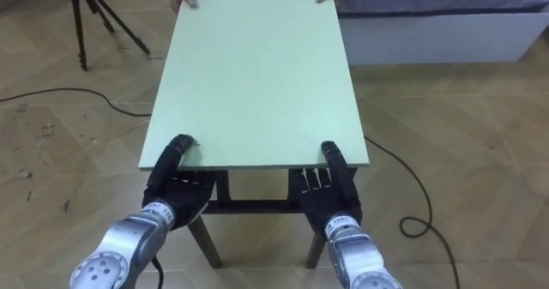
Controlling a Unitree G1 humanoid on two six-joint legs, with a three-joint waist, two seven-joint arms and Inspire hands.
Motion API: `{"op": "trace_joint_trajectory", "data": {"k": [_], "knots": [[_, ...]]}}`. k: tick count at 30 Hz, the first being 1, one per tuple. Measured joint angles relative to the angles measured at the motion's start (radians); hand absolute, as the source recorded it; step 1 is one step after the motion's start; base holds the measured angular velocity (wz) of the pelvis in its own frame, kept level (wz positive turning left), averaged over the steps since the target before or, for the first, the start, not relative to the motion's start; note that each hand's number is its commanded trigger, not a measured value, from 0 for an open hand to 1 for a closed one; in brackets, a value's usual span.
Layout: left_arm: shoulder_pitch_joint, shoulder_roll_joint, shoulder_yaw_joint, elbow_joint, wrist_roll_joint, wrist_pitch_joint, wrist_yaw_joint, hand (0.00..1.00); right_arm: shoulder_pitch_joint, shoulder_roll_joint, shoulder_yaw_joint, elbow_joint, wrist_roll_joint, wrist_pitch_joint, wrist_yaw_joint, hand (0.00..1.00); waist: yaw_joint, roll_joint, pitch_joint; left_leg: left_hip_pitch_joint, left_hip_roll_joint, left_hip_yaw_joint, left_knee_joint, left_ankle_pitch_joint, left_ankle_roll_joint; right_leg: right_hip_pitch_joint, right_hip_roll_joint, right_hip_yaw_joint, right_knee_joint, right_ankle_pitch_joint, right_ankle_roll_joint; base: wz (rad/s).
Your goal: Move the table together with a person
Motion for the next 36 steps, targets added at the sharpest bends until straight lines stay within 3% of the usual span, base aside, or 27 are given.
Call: {"op": "trace_joint_trajectory", "data": {"k": [11,20,24,30,36], "knots": [[0.017,0.002,-0.004,0.0,0.026,-0.016,-0.082,1.0,0.003,0.0,0.017,-0.002,-0.007,-0.015,0.046,1.0,0.011,-0.003,0.002,0.0,-0.001,0.002,0.0,0.0,0.0,0.005,0.0,0.003,0.0,-0.003,0.003,0.0],[0.069,0.007,-0.02,-0.091,0.028,-0.015,-0.103,1.0,0.046,-0.012,0.019,-0.106,-0.006,-0.013,0.019,1.0,0.015,-0.001,-0.0004,-0.007,-0.002,0.003,0.003,0.0,0.0,-0.001,-0.001,0.004,0.0,-0.003,0.003,-0.01],[0.094,0.006,-0.025,-0.115,0.028,-0.008,-0.11,1.0,0.111,-0.03,0.037,-0.202,-0.016,-0.016,0.014,1.0,0.012,-0.002,-0.0036,-0.004,-0.001,0.004,0.004,0.0,0.0,0.0,0.001,0.003,0.001,-0.003,0.003,-0.06],[0.118,0.01,-0.06,-0.143,0.09,-0.028,-0.11,1.0,0.139,-0.037,0.061,-0.218,-0.005,-0.053,0.014,1.0,0.012,-0.001,-0.0053,-0.001,0.0,0.005,0.004,0.0,0.0,0.0,0.001,0.003,0.004,-0.003,0.003,-0.02],[0.188,0.014,-0.074,-0.208,0.117,-0.042,-0.121,1.0,0.184,-0.038,0.099,-0.249,0.004,-0.082,0.025,1.0,0.014,-0.002,-0.0065,-0.01,-0.001,0.013,0.015,0.0,0.0,0.0,-0.002,0.001,0.002,-0.003,0.003,0.02]]}}
